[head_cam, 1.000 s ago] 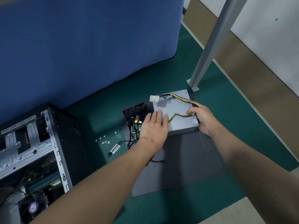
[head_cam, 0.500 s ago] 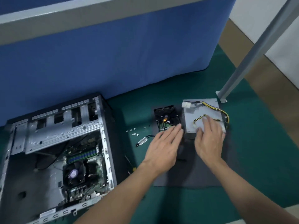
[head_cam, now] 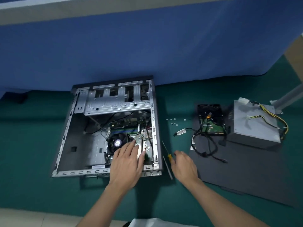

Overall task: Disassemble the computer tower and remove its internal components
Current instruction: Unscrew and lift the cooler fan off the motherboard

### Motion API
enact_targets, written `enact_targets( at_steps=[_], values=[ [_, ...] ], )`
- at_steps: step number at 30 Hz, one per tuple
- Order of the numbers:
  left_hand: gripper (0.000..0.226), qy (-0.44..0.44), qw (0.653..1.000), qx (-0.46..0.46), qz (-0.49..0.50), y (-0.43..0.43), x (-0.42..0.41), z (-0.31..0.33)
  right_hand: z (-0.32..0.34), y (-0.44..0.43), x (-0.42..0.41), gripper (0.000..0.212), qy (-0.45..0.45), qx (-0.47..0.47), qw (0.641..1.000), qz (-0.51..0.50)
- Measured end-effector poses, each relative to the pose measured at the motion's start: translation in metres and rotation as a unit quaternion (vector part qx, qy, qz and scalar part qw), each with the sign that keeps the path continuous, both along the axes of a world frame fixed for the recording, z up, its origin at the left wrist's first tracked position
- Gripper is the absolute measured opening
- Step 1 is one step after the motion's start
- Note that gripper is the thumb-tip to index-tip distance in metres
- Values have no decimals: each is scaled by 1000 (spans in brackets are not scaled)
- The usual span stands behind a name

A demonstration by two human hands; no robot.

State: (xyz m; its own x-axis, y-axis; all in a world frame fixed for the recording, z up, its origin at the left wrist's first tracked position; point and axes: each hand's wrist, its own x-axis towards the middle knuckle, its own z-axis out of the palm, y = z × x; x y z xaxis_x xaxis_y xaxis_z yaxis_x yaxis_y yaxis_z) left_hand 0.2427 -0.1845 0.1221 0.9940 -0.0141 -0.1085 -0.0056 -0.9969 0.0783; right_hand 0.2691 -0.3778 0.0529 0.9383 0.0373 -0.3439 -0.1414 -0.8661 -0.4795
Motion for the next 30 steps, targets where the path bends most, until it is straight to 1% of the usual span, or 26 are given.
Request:
enact_targets(
  at_steps=[3,6,8,10,13,16,18,20,22,23,25,27,30],
  values=[
    [65,57,998,27,4,4,1,-2,-6,15,2,16,49,-51,998,-3],
    [65,93,996,4,3,6,7,-7,-10,20,3,20,76,-89,993,-16],
    [62,120,992,-27,8,9,9,-9,-11,21,7,19,99,-81,991,-24],
    [60,144,988,-48,9,11,9,-9,-5,22,14,17,106,-35,992,-62],
    [63,175,982,-73,8,12,11,-8,15,20,24,20,59,47,987,-140],
    [67,202,974,-104,-4,15,14,-6,48,24,31,21,-33,108,974,-198],
    [69,211,969,-125,-18,19,17,-5,74,31,31,19,-118,135,963,-204],
    [71,202,966,-158,-33,28,20,-3,97,42,27,16,-175,160,952,-195],
    [73,165,969,-177,-49,39,24,-3,114,54,24,9,-185,179,949,-182],
    [74,140,973,-173,-54,46,27,-3,120,60,23,6,-182,183,950,-174],
    [76,109,980,-157,-48,63,35,-5,127,71,24,7,-168,182,957,-153],
    [80,121,981,-151,-26,82,43,-6,130,82,27,9,-153,180,962,-136],
    [86,151,979,-134,-17,104,49,-14,127,97,35,7,-162,161,969,-92]
  ],
)
